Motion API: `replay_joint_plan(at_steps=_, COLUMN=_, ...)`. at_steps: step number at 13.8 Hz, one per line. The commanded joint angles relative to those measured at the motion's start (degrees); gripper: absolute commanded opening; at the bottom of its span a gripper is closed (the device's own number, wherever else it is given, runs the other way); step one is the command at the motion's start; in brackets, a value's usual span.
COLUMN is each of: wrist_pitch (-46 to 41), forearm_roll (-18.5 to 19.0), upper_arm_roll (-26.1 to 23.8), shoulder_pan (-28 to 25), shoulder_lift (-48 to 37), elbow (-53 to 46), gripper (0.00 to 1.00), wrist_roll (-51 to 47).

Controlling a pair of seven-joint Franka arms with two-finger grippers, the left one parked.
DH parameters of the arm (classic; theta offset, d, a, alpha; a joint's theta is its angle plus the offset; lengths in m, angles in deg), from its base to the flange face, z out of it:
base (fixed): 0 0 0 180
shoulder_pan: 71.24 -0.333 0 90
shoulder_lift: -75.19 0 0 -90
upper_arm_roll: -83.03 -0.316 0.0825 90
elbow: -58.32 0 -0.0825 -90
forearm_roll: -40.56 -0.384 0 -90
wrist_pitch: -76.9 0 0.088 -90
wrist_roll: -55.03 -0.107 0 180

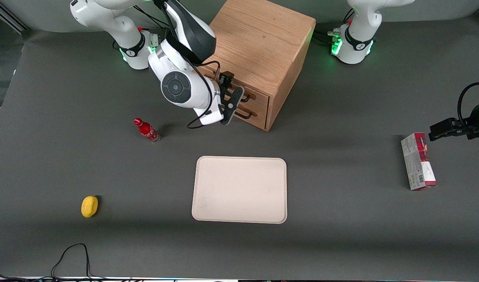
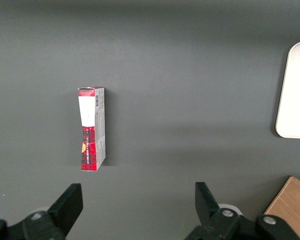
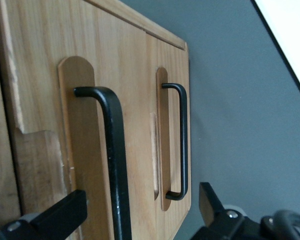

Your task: Open upper drawer

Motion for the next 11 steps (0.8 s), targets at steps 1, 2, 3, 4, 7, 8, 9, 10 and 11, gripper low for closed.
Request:
replay_joint_plan(at_steps=1, wrist_pitch=2.8, forearm_roll=0.1, upper_arm_roll=0.5, shoulder_pan=-1.0, shoulder_lift=-0.3, elbow=2.2, gripper=1.00, wrist_roll=-0.6)
replay_joint_plan(at_steps=2, wrist_pitch=3.1, forearm_roll=0.1, upper_arm_roll=0.6, shoulder_pan=-0.9, shoulder_lift=-0.2, elbow=2.1, gripper=1.00, wrist_roll=-0.5)
replay_joint_plan(at_steps=3, wrist_pitch=3.2, forearm_roll=0.1, upper_arm_roll=0.6, shoulder_pan=-0.8, shoulder_lift=-0.1, elbow=2.1, gripper=1.00, wrist_roll=-0.5)
replay_joint_plan(at_steps=4, wrist_pitch=3.8, forearm_roll=0.1, upper_arm_roll=0.6, shoulder_pan=-0.8, shoulder_lift=0.0, elbow=2.1, gripper=1.00, wrist_roll=-0.4)
replay_joint_plan(at_steps=7, wrist_pitch=4.9, forearm_roll=0.1, upper_arm_roll=0.7, shoulder_pan=-0.8, shoulder_lift=0.7, elbow=2.0, gripper=1.00, wrist_roll=-0.4)
replay_joint_plan(at_steps=8, wrist_pitch=5.4, forearm_roll=0.1, upper_arm_roll=0.7, shoulder_pan=-0.7, shoulder_lift=0.7, elbow=2.0, gripper=1.00, wrist_roll=-0.4)
replay_joint_plan(at_steps=9, wrist_pitch=5.4, forearm_roll=0.1, upper_arm_roll=0.7, shoulder_pan=-0.7, shoulder_lift=0.6, elbow=2.0, gripper=1.00, wrist_roll=-0.4)
replay_joint_plan(at_steps=10, wrist_pitch=5.4, forearm_roll=0.1, upper_arm_roll=0.7, shoulder_pan=-0.6, shoulder_lift=0.7, elbow=2.0, gripper=1.00, wrist_roll=-0.2)
replay_joint_plan(at_steps=11, wrist_pitch=5.4, forearm_roll=0.1, upper_arm_roll=0.8, shoulder_pan=-0.6, shoulder_lift=0.7, elbow=2.0, gripper=1.00, wrist_roll=-0.1)
